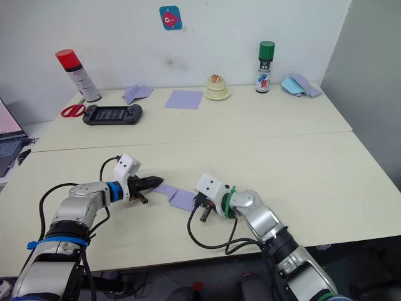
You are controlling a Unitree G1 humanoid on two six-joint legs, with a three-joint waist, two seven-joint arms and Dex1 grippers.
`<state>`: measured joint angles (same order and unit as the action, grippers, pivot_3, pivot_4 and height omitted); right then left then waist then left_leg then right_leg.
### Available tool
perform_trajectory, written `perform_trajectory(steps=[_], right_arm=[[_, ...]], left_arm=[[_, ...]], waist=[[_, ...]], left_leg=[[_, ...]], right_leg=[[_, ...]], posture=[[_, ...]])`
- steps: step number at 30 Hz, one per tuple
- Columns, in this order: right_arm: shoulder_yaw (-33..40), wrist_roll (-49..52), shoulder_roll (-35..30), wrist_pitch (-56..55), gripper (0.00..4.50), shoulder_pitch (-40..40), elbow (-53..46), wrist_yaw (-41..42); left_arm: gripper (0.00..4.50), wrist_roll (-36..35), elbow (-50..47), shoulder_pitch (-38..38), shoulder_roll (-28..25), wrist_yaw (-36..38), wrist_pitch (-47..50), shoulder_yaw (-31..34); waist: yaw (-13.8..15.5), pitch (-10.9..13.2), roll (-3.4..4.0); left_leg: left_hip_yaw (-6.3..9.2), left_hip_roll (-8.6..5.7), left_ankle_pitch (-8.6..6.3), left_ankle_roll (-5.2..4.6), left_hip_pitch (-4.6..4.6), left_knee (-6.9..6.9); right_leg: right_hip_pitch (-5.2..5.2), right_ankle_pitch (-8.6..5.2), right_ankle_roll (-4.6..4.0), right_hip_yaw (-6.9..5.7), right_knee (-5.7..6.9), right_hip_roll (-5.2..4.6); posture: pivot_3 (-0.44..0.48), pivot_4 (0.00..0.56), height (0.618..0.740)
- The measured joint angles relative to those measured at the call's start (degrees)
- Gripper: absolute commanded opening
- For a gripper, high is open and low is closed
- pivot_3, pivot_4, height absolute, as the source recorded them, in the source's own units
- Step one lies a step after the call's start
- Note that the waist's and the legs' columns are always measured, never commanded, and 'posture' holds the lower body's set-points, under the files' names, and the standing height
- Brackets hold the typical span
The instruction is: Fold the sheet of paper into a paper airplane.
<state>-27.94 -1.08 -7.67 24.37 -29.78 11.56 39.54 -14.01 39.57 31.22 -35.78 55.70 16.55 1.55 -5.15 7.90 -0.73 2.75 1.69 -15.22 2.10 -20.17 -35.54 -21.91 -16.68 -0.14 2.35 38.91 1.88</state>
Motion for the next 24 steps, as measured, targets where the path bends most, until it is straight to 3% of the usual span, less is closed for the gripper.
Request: perform_trajectory(steps=[9,15,18,19,24], right_arm=[[0.16,0.05,-0.66,-0.50,0.03,-0.16,-0.45,0.49],[3.48,1.16,-1.07,-2.31,0.03,0.53,-2.02,0.02],[8.60,4.41,-2.44,-1.34,0.60,1.42,-6.29,-0.07],[10.19,5.50,-3.61,-0.85,0.97,1.70,-9.42,0.38],[14.17,9.73,-8.69,3.07,2.74,2.61,-21.28,2.80]], left_arm=[[0.00,-0.32,-1.80,-0.53,0.35,-0.79,0.52,1.36],[0.00,-1.56,-5.24,-1.40,-1.37,-1.01,0.95,4.51],[0.72,-2.71,-12.90,-3.60,-2.61,0.37,1.94,5.02],[1.06,-3.55,-16.71,-4.85,-3.13,1.18,2.67,5.11],[2.59,-6.75,-28.95,-10.03,-5.32,2.45,7.42,5.87]], waist=[[0.15,0.13,-0.07],[0.59,1.43,-0.51],[1.47,1.50,-0.51],[1.80,1.50,-0.51],[2.45,1.51,-0.52]], left_leg=[[-0.05,0.00,0.01,0.01,-0.24,0.01],[0.11,-0.01,0.09,0.17,-0.99,-0.22],[0.12,-0.03,0.40,0.92,-2.37,-0.53],[0.10,-0.06,0.39,1.03,-2.76,-0.58],[0.06,-0.15,0.08,1.03,-2.83,-0.53]], right_leg=[[-0.24,0.01,0.00,0.07,0.01,-0.03],[-0.77,0.05,-0.03,-0.09,0.08,-0.08],[-1.95,0.40,-0.39,-0.09,0.15,-0.19],[-2.27,0.47,-0.41,-0.09,0.14,-0.24],[-2.28,0.40,-0.33,-0.08,-0.07,-0.38]], posture=[[0.000,0.150,0.740],[0.000,0.150,0.740],[0.000,0.150,0.740],[0.000,0.150,0.740],[0.000,0.150,0.740]])
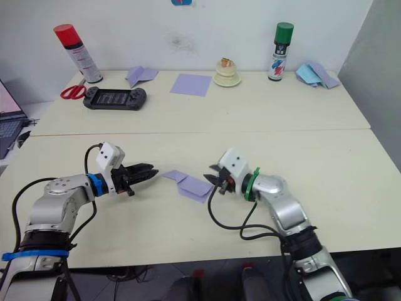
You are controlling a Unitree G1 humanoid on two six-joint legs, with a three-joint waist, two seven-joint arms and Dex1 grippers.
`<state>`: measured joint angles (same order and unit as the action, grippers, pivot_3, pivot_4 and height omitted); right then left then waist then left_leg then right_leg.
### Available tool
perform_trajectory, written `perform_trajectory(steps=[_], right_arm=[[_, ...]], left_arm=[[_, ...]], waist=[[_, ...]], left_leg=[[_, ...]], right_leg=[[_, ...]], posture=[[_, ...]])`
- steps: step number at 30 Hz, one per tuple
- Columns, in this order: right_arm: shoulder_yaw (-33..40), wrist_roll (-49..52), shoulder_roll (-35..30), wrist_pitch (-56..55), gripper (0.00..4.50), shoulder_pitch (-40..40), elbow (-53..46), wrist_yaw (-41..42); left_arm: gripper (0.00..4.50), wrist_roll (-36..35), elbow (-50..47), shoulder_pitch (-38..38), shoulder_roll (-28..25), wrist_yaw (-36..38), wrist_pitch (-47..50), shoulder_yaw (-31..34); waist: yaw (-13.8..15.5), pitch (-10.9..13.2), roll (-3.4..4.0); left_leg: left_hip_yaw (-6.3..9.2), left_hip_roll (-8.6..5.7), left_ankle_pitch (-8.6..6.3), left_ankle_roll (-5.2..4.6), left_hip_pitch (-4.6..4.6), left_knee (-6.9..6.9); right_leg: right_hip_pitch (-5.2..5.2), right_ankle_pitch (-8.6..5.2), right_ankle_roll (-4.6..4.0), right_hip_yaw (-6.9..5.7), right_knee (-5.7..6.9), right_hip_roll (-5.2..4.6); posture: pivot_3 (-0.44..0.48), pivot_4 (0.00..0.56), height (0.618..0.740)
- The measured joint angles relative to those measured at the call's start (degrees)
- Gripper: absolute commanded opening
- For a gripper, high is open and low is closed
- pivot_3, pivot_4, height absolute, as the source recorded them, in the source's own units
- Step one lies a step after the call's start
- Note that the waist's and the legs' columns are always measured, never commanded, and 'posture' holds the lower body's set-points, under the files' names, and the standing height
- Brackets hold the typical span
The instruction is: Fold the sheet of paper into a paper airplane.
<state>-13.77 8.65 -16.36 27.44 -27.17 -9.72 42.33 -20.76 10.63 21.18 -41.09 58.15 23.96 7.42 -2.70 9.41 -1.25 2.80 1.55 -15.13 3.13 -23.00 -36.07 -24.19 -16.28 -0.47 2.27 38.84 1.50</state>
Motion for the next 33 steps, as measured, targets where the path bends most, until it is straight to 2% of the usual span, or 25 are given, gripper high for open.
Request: perform_trajectory(steps=[2,4,6,11,18,25,33], right_arm=[[0.17,0.54,-2.69,0.01,3.50,1.97,-3.78,1.25],[0.00,0.61,-5.27,-0.62,3.51,4.23,-6.04,2.76],[-0.89,0.56,-7.51,-2.31,3.01,6.83,-7.05,4.45],[-6.65,-3.17,-10.86,-11.55,1.24,9.02,-3.78,8.75],[-12.34,-8.11,-5.36,-18.56,1.24,6.97,4.93,7.40],[-12.47,-12.04,1.01,-22.53,1.24,3.71,12.86,2.34],[-9.90,-11.79,5.00,-23.19,1.24,0.82,17.20,-1.30]], left_arm=[[3.25,-1.86,-4.98,-3.45,-0.92,0.31,1.98,0.97],[3.82,-3.47,-8.85,-6.92,-1.87,1.01,3.69,1.68],[4.49,-4.96,-13.03,-10.70,-2.73,1.53,4.62,2.50],[4.50,-6.06,-20.01,-16.57,-4.06,1.39,4.40,4.47],[4.50,-7.42,-27.25,-20.28,-4.01,-0.90,5.57,5.57],[4.50,-8.48,-30.79,-24.71,-3.71,-2.68,6.00,6.03],[4.50,-8.56,-32.16,-25.72,-2.78,-4.75,5.98,6.14]], waist=[[0.00,0.01,0.00],[0.00,0.14,-0.04],[-0.02,0.28,-0.11],[-0.19,0.71,-0.22],[-0.03,0.80,-0.33],[0.16,0.80,-0.34],[0.42,0.80,-0.34]], left_leg=[[-0.04,-0.02,-0.02,-0.03,0.03,0.00],[-0.04,-0.03,-0.02,-0.04,0.07,-0.02],[-0.02,-0.02,-0.02,-0.05,0.13,-0.03],[-0.03,0.06,0.02,-0.07,0.24,-0.08],[-0.02,0.11,0.05,-0.08,0.25,-0.18],[-0.01,0.12,0.05,-0.07,0.21,-0.27],[0.00,0.14,0.04,-0.08,0.17,-0.64]], right_leg=[[0.03,-0.01,0.00,0.03,-0.01,-0.03],[0.05,-0.02,0.01,0.03,0.03,-0.03],[0.07,-0.12,0.17,-0.01,0.10,-0.01],[0.11,-0.16,0.24,0.02,0.16,0.12],[0.14,-0.11,0.17,0.03,0.22,0.21],[0.14,0.05,-0.10,0.03,0.23,0.20],[0.20,0.14,-0.22,0.00,0.35,0.21]], posture=[[0.000,0.150,0.740],[0.000,0.150,0.740],[0.000,0.150,0.740],[0.000,0.150,0.740],[0.000,0.150,0.740],[0.000,0.150,0.740],[0.000,0.150,0.740]])
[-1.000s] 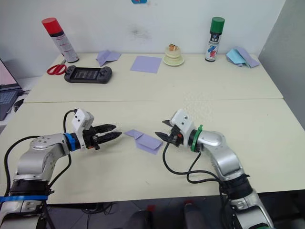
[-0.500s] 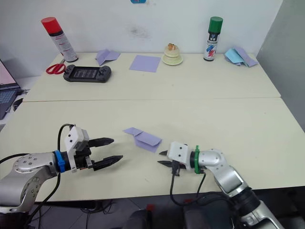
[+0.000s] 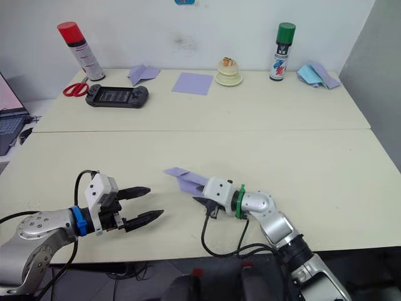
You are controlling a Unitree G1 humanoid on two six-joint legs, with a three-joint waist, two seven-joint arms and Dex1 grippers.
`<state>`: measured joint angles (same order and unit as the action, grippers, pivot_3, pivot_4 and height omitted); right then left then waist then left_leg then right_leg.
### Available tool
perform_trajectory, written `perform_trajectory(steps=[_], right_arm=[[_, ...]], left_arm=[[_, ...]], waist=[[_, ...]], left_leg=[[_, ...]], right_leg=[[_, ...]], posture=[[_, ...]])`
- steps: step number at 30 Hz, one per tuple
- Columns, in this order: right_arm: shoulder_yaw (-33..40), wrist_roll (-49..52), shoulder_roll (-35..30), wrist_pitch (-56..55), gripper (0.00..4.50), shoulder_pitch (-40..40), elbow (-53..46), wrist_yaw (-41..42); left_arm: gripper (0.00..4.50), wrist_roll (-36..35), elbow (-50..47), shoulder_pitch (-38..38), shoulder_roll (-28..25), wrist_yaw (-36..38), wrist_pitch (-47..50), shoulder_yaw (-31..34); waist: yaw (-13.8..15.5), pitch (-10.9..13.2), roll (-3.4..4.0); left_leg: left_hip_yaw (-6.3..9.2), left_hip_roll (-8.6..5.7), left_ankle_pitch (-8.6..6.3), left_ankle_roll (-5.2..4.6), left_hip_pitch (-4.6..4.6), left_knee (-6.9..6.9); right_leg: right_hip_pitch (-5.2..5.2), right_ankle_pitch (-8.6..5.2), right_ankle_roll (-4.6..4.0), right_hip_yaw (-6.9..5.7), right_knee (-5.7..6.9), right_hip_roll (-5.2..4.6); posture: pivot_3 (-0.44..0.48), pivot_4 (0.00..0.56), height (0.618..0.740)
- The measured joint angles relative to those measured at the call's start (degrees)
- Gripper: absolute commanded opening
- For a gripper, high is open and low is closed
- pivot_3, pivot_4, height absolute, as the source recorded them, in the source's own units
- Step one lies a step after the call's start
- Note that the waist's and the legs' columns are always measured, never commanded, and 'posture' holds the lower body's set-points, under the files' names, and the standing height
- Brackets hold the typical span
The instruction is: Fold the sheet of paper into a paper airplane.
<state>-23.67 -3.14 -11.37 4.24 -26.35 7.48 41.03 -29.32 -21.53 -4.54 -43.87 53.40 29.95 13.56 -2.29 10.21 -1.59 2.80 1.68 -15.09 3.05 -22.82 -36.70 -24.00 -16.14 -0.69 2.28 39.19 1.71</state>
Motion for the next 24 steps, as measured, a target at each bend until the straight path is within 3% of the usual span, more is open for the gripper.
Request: perform_trajectory(steps=[8,19,22,24], right_arm=[[3.94,1.66,4.21,1.10,1.24,-4.53,5.93,-2.80],[3.11,-3.22,4.65,-0.86,1.24,-13.73,19.63,-4.68],[2.75,-4.17,5.06,-1.44,1.79,-15.70,22.42,-4.46],[2.34,-4.28,5.52,-1.43,2.49,-16.17,23.72,-3.68]], left_arm=[[4.50,-0.01,-0.40,-0.40,0.44,-0.33,-0.21,0.00],[4.50,-1.34,-0.40,2.17,0.12,0.52,-0.07,0.04],[4.50,-2.30,-0.40,2.34,-0.82,1.31,0.66,0.04],[4.50,-3.42,-0.38,2.87,-1.58,1.90,1.39,0.48]], waist=[[0.00,0.00,0.00],[-0.13,0.00,0.00],[-0.11,-0.01,-0.01],[-0.10,-0.01,-0.01]], left_leg=[[-0.02,-0.03,0.00,-0.01,0.10,-0.28],[-0.05,-0.01,0.00,-0.01,0.14,-0.30],[-0.03,-0.01,0.00,-0.01,0.14,-0.31],[-0.02,0.00,0.00,-0.01,0.14,-0.31]], right_leg=[[0.00,0.01,-0.01,0.04,0.52,0.01],[-0.05,0.01,-0.03,0.07,0.75,0.06],[-0.05,0.01,-0.04,0.05,0.76,0.06],[-0.05,0.01,-0.04,0.04,0.78,0.06]], posture=[[0.000,0.150,0.740],[0.000,0.150,0.740],[0.000,0.150,0.740],[0.000,0.150,0.740]])
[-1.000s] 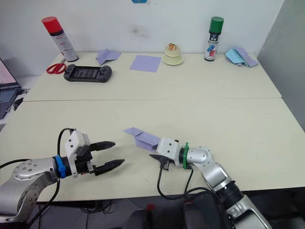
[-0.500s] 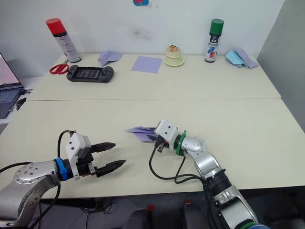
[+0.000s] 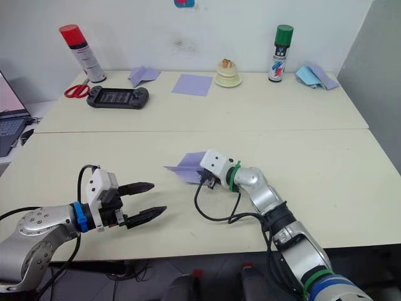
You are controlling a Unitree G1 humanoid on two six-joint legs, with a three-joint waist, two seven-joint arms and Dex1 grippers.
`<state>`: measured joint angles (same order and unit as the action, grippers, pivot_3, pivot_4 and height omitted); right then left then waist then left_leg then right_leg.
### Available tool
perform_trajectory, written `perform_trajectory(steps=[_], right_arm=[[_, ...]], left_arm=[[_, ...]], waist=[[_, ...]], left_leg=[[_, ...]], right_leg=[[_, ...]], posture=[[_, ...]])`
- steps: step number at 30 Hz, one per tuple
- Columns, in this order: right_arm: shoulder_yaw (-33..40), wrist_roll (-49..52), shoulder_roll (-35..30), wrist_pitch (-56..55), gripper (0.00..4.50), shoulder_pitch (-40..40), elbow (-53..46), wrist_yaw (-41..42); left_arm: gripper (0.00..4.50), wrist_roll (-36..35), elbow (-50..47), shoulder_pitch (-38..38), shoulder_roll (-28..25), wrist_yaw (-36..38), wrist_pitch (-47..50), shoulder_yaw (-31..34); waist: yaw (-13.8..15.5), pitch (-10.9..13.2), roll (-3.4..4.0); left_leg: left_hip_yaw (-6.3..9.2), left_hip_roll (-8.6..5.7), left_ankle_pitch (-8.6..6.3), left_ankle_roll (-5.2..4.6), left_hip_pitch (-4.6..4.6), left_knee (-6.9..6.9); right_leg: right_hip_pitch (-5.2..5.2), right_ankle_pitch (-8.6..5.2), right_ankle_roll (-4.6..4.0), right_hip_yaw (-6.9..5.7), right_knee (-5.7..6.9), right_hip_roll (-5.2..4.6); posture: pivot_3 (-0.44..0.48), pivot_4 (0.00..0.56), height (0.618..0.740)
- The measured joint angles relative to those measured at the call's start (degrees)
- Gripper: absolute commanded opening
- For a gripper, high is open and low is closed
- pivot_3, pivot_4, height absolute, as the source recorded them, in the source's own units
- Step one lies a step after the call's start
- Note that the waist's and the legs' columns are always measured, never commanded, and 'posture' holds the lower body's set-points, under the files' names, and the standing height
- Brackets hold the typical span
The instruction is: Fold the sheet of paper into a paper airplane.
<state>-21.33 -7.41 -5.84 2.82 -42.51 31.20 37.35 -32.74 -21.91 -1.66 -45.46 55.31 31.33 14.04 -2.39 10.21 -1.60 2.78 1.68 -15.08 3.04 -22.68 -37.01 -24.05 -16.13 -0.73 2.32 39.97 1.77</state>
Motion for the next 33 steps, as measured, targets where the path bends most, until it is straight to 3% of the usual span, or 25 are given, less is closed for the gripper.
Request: perform_trajectory(steps=[6,11,14,24,33], right_arm=[[-0.52,-1.17,-0.07,0.07,4.47,-3.71,4.03,0.99],[-1.19,-2.05,-0.73,0.95,4.47,-6.21,5.30,4.52],[-1.42,-2.40,-1.34,1.37,3.86,-7.25,5.79,6.96],[-2.18,-3.11,-2.19,-0.61,0.16,-12.94,14.62,10.17],[-0.75,-2.20,-4.46,-0.90,0.04,-13.32,15.80,12.58]], left_arm=[[4.50,-3.29,0.00,2.90,-1.79,0.36,2.20,2.24],[4.50,-4.40,0.50,6.15,-3.02,0.57,3.76,2.24],[4.50,-6.38,0.49,8.80,-5.16,1.73,6.07,2.24],[4.50,-7.84,0.54,13.42,-5.91,2.87,8.81,1.13],[4.50,-9.85,0.39,14.65,-5.59,2.44,11.36,1.10]], waist=[[-0.05,0.00,0.00],[0.00,-0.01,-0.02],[-0.01,-0.01,-0.02],[-0.09,-0.01,-0.02],[0.57,-0.01,-0.02]], left_leg=[[-0.02,0.00,0.00,0.00,0.05,-0.02],[0.02,0.00,0.00,0.00,0.02,-0.03],[0.00,-0.01,0.00,0.00,0.04,-0.03],[0.00,-0.01,0.00,0.00,0.04,-0.05],[0.05,-0.05,0.01,0.00,-0.02,-0.15]], right_leg=[[0.02,0.02,-0.03,0.01,0.03,0.00],[0.01,0.02,-0.04,-0.03,0.03,0.00],[0.02,0.03,-0.04,-0.01,0.05,0.00],[0.03,0.03,-0.05,-0.02,0.06,0.00],[0.05,0.03,-0.05,-0.07,0.09,-0.02]], posture=[[0.000,0.150,0.740],[0.000,0.150,0.740],[0.000,0.150,0.740],[0.000,0.150,0.740],[0.000,0.150,0.740]])
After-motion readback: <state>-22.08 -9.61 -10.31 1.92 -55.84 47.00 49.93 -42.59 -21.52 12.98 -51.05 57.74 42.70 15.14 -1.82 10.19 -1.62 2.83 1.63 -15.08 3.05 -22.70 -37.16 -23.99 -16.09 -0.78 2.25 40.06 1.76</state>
